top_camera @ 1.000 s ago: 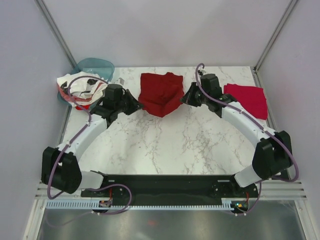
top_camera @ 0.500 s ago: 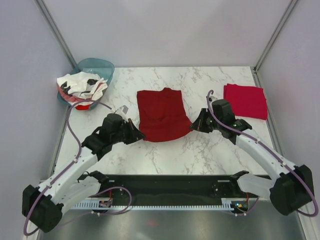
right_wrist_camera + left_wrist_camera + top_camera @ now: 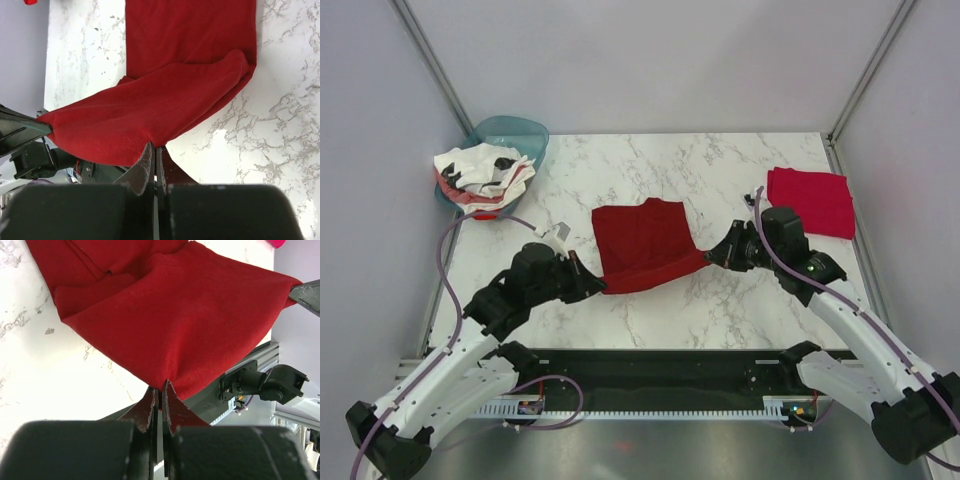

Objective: Fold and stack the t-shirts
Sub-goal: Fold the tshirt

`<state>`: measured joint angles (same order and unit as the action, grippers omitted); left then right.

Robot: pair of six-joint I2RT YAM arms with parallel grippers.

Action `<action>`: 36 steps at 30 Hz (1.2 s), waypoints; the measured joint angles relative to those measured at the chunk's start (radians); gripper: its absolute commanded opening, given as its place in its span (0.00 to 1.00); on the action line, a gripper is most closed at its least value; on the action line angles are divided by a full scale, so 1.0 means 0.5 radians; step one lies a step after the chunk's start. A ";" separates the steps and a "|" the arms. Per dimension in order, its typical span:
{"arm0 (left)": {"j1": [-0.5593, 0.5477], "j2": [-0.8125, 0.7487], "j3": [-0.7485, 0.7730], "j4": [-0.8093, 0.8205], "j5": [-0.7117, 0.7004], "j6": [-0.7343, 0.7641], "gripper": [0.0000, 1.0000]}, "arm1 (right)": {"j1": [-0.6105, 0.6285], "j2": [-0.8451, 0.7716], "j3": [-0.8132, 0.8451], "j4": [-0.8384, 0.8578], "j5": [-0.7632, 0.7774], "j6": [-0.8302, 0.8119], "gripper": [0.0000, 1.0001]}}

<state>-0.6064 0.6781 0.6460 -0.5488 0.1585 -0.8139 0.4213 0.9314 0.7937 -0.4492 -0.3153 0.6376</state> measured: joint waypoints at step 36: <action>0.674 1.728 1.235 -0.060 -0.045 0.192 0.79 | -0.045 1.788 1.305 0.376 0.279 -0.009 0.54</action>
<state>-0.2691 1.5421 1.2636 -0.5785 0.1360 -0.7181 0.3988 1.8252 1.4464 -0.2611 -0.1757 0.6331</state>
